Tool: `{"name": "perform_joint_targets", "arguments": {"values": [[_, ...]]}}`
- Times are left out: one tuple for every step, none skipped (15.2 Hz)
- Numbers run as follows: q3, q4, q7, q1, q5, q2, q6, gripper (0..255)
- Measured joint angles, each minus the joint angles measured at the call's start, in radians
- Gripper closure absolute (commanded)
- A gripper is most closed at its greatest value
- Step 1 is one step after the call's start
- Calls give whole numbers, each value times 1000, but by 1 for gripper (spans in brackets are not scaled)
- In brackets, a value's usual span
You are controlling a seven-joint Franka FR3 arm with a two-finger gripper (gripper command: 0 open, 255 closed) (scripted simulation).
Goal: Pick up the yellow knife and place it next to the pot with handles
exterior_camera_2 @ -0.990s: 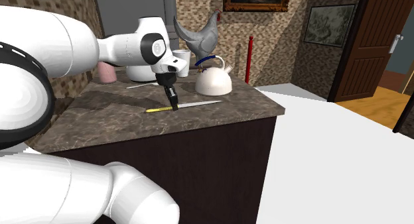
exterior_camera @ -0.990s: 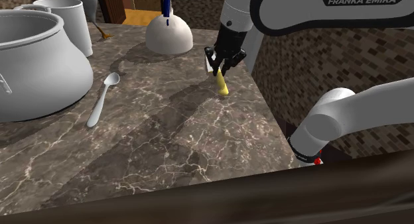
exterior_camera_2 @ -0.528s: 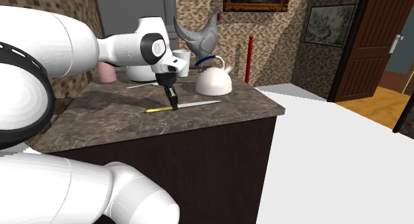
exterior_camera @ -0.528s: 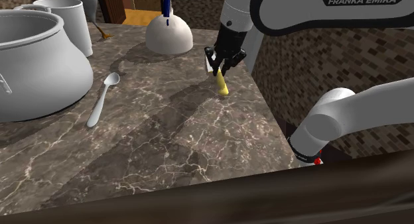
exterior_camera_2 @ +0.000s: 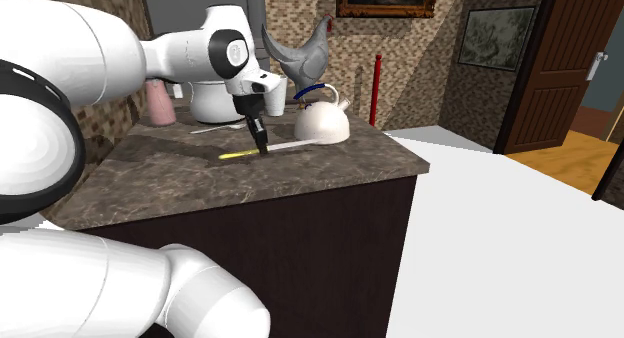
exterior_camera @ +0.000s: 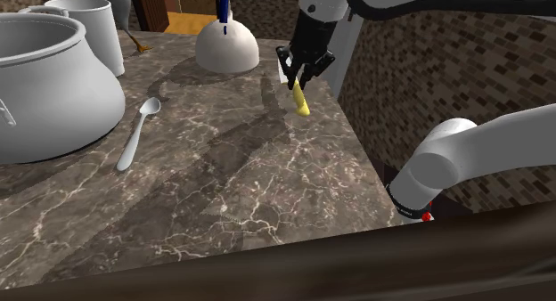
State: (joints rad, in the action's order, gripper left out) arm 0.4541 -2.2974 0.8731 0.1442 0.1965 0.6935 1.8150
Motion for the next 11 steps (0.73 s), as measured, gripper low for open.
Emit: {"name": "perform_joint_targets", "arguments": {"values": [[-5, 14, -2, 1, -2, 2, -16, 255], [-6, 26, 0, 1, -3, 2, -29, 255], [-6, 45, 2, 3, -6, -5, -41, 255], [-9, 59, 0, 4, -8, -5, -54, 255], [-10, 73, 1, 6, -10, -9, -65, 255], [-12, 88, 1, 8, -12, -13, -75, 255], [-16, 102, -1, 10, -15, -16, -87, 255], [-16, 120, 1, 11, -17, -19, -101, 255], [-16, 137, 2, 13, -19, -25, -112, 255], [-19, 152, 1, 14, -22, -27, -126, 255], [-22, 169, 1, 16, -24, -30, -140, 255]]}}
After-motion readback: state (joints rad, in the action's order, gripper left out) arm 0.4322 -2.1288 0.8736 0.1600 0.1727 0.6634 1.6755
